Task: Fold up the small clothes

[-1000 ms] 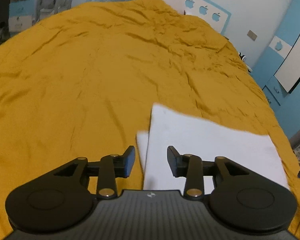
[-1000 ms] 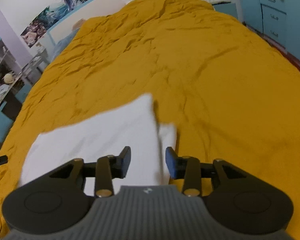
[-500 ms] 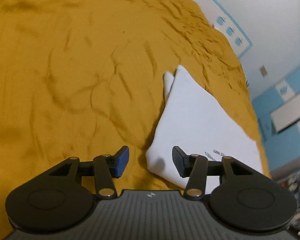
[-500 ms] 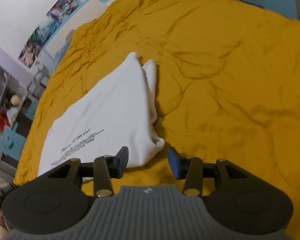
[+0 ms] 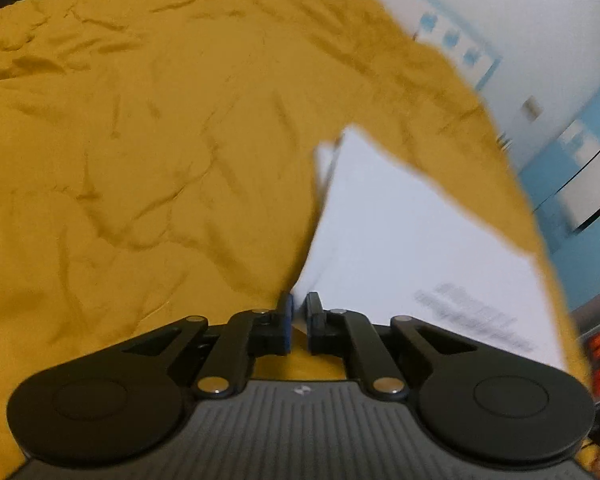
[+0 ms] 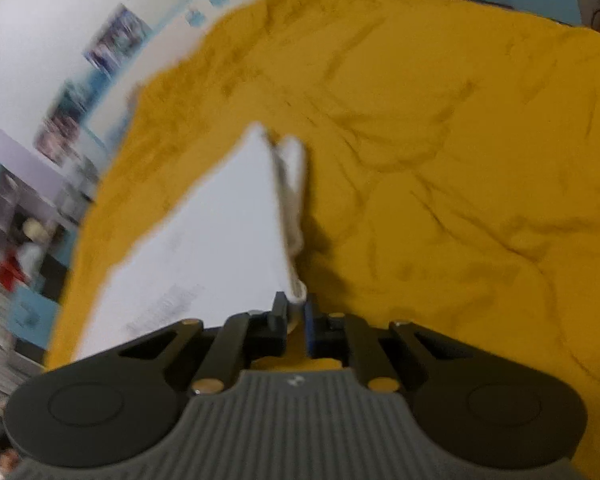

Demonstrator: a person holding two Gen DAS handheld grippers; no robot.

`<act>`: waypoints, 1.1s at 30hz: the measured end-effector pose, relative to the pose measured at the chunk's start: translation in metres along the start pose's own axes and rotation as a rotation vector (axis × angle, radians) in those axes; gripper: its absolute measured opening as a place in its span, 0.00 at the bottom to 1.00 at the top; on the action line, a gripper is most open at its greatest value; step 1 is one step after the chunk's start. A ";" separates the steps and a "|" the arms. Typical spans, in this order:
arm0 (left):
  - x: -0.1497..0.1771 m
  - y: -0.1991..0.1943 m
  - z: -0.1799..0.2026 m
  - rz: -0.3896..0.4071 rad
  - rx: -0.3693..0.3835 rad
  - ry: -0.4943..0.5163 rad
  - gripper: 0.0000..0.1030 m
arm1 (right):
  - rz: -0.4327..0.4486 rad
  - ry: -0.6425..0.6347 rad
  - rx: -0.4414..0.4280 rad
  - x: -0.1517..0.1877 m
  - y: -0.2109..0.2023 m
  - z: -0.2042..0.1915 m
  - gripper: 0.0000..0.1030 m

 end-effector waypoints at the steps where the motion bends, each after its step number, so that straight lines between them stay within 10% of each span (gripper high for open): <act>1: 0.002 0.010 -0.005 -0.018 -0.018 -0.009 0.07 | -0.012 0.013 0.013 0.002 0.008 0.006 0.00; 5: 0.007 0.039 -0.021 -0.038 -0.159 -0.003 0.03 | -0.012 0.041 0.010 0.009 0.021 0.026 0.00; 16: 0.001 -0.003 -0.022 0.019 -0.103 0.038 0.05 | 0.009 -0.108 0.139 -0.002 -0.004 -0.003 0.06; 23: -0.034 -0.019 0.020 0.105 -0.043 0.119 0.17 | 0.066 -0.183 0.091 -0.030 -0.034 -0.018 0.47; 33: -0.077 0.030 0.082 0.101 -0.043 0.222 0.22 | 0.073 -0.163 -0.061 -0.093 0.013 -0.039 0.63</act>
Point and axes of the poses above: each gripper's, at about its wrist camera, not at the fingertips, and y roughly the way its jaws point, z to its right, x to its underside, the point moved 2 cm from there along y, roughly the way its jaws point, and after that the axes turned 12 degrees about -z, right-handed, at the moved point
